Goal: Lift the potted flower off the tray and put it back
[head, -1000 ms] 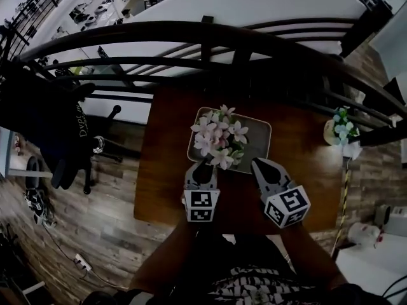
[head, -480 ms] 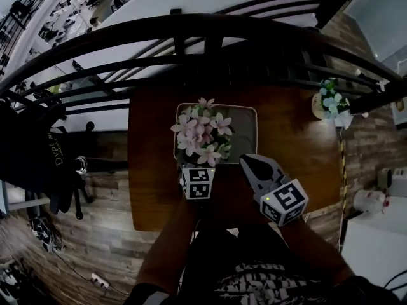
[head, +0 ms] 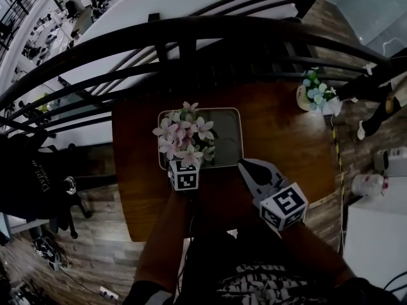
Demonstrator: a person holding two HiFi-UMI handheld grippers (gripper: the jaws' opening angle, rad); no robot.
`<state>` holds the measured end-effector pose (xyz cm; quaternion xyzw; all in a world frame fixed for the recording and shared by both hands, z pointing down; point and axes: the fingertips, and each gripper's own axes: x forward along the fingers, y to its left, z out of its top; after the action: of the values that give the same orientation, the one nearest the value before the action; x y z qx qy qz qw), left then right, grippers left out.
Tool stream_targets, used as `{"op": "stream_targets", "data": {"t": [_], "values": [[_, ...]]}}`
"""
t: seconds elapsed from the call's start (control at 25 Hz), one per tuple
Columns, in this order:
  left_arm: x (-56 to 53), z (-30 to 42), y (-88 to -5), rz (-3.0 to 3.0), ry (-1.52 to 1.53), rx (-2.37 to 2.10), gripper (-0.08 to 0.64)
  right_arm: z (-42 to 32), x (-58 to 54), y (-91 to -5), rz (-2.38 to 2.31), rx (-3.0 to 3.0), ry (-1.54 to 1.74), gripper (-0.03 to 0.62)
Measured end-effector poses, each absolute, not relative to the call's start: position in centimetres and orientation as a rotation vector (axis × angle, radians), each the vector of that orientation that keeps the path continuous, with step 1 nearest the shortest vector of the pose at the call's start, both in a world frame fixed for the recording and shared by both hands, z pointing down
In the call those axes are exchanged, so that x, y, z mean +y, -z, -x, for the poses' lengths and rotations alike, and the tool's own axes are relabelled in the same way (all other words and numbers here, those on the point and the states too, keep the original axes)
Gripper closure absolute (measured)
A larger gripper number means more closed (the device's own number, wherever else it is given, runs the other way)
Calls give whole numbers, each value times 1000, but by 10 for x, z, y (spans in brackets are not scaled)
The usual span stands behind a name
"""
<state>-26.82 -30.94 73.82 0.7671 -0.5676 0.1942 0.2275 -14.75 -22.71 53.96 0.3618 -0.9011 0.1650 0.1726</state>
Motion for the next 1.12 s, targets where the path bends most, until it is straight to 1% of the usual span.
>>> {"op": "stream_targets", "data": {"t": [0.32,0.56,0.8,0.96,1.12], "values": [[-323,260,-744,-2122,-603,-1560,67,118,-230,-542,-1079,-2511,-497,594],[-326,257,-746,-2129,-591,-1548,69,122,-234,-543,-1000,-2522,-535,594],[-320,272,-718,-2086,-495,-1672,69,113,-237,-536,-942,-2562,-486,594],[-305,266,-710,-2069,-468,-1712,69,94,-239,-531,-933,-2557,-484,594],[-301,262,-691,-2068,-455,-1735,69,91,-253,-520,-903,-2572,-480,594]]}}
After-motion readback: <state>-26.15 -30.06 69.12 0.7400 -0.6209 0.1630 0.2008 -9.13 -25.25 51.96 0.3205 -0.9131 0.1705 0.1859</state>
